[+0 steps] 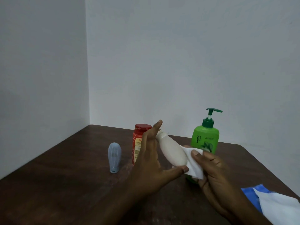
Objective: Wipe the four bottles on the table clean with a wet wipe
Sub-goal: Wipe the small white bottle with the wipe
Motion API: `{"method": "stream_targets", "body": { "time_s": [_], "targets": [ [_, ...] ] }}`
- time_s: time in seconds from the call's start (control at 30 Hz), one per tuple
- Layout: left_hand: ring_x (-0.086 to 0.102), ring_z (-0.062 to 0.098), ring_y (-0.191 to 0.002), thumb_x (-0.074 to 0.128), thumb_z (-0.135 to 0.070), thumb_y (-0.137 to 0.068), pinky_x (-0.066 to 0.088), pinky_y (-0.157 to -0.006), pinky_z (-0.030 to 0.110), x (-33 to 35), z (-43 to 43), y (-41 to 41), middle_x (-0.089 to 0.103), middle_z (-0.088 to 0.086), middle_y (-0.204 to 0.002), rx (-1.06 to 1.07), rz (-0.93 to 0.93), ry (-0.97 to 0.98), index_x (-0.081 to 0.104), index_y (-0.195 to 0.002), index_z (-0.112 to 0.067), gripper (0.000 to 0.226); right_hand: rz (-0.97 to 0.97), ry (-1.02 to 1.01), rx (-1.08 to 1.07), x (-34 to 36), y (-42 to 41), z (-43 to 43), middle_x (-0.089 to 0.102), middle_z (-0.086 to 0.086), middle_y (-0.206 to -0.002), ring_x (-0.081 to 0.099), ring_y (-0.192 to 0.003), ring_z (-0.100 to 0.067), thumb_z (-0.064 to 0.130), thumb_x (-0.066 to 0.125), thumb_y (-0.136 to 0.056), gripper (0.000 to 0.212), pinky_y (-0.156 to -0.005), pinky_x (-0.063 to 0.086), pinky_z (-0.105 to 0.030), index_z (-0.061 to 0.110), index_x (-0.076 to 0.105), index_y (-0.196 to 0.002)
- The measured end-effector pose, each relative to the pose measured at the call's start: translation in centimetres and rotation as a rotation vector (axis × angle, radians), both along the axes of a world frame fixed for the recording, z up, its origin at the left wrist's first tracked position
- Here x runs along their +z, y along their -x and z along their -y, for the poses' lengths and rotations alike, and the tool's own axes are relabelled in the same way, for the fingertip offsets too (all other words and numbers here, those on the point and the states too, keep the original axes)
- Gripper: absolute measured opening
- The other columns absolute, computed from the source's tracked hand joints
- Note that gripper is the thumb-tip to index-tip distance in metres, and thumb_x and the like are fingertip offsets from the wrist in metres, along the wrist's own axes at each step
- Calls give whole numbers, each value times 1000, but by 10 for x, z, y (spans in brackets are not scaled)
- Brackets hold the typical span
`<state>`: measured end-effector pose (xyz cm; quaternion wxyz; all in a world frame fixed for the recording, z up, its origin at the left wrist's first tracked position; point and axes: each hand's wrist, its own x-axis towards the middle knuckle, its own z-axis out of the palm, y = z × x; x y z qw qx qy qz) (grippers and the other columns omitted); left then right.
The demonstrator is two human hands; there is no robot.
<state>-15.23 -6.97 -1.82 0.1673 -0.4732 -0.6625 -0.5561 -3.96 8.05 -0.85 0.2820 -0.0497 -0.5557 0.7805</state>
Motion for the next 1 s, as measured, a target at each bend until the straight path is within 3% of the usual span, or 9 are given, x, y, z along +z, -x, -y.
{"method": "stream_targets", "body": {
  "time_s": [0.13,0.23,0.37,0.47,0.57,0.7,0.8,0.9,1.0],
  "targets": [
    [31,-9,-141,97,-44,-62,28,-105,0,-2,-1,7,24,-34,-152,24,-34,-8,6,-148,-68,128,42,-65,33,-1,-3,6,76,-24,-99,73,-62,-20,5,67,-78,39,-50,57,-22,2,71,-117],
    [40,-1,-139,96,-45,-65,38,-107,11,1,-1,11,34,-25,-151,7,-49,-1,10,-152,-64,124,10,-14,-16,-1,0,3,76,-22,-105,77,-77,-29,4,70,-75,41,-58,62,-26,1,72,-116],
    [52,4,-127,91,-47,-72,46,-104,18,3,-1,22,50,-16,-132,46,-99,14,29,-157,-44,106,-16,6,-178,-2,5,-8,77,-15,-91,73,-62,-13,5,69,-82,31,-53,57,-20,-6,72,-111],
    [51,-3,-120,88,-42,-77,47,-96,14,2,-2,23,50,-19,-122,141,-197,20,57,-136,-34,67,-18,-40,-273,-4,6,-11,79,-12,-102,78,-80,-19,36,90,-65,54,-61,60,-21,2,78,-106],
    [54,-2,-111,91,-39,-74,46,-84,6,3,-2,18,53,-18,-113,149,-166,-16,63,-114,-27,50,-8,-111,-275,-5,5,-9,78,-9,-96,73,-72,-11,18,79,-75,39,-59,56,-16,9,77,-113],
    [57,0,-102,90,-46,-74,49,-73,11,2,-2,12,56,-23,-103,147,-119,-21,56,-102,-35,46,2,-294,-327,-6,2,-7,79,4,-107,72,-91,-8,10,77,-78,31,-82,61,-23,26,81,-105],
    [61,6,-97,89,-46,-73,51,-69,16,-1,-3,3,60,-19,-98,103,-75,-70,57,-99,-31,44,0,-312,-357,-6,1,-7,81,2,-97,73,-81,-6,-5,74,-83,31,-74,60,-19,21,81,-96],
    [62,8,-96,91,-38,-74,49,-72,13,2,-2,-3,61,-18,-99,69,-73,-116,60,-101,-27,42,-1,-294,-345,-8,2,-4,79,-10,-82,73,-72,-15,-4,73,-84,21,-62,58,-19,14,83,-89],
    [65,11,-100,91,-30,-76,53,-78,19,5,-1,-6,62,-17,-104,25,-89,-192,62,-105,-25,41,-23,-156,-255,-7,0,2,76,-15,-77,71,-61,-12,-5,68,-87,14,-52,54,-16,-4,77,-97]
  ]
}}
